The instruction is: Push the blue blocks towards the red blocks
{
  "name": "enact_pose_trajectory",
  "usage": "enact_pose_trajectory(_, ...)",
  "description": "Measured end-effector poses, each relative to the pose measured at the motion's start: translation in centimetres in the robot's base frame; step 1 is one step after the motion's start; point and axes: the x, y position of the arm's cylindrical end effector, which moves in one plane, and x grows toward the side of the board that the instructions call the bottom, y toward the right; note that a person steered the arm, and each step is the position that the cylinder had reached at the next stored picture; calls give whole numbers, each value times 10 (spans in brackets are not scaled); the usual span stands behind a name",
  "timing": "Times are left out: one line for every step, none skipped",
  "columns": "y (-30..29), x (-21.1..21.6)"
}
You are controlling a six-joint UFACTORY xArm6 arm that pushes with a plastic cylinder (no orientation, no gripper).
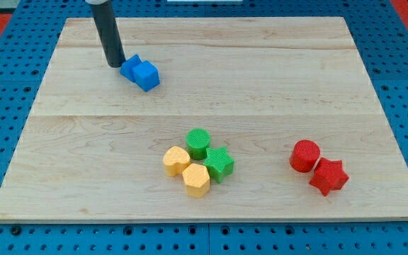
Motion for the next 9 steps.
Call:
enact_pose_trajectory(48, 10)
enact_pose_trajectory(64, 36)
enact_pose_trajectory(63, 61)
enact_pose_trajectory(92, 73)
enact_pose_trajectory(116, 78)
enact_pose_trajectory(136, 79)
enact_pose_trajectory(159, 80)
enact_pose_trajectory(189, 85)
enact_pose_trajectory(226, 89)
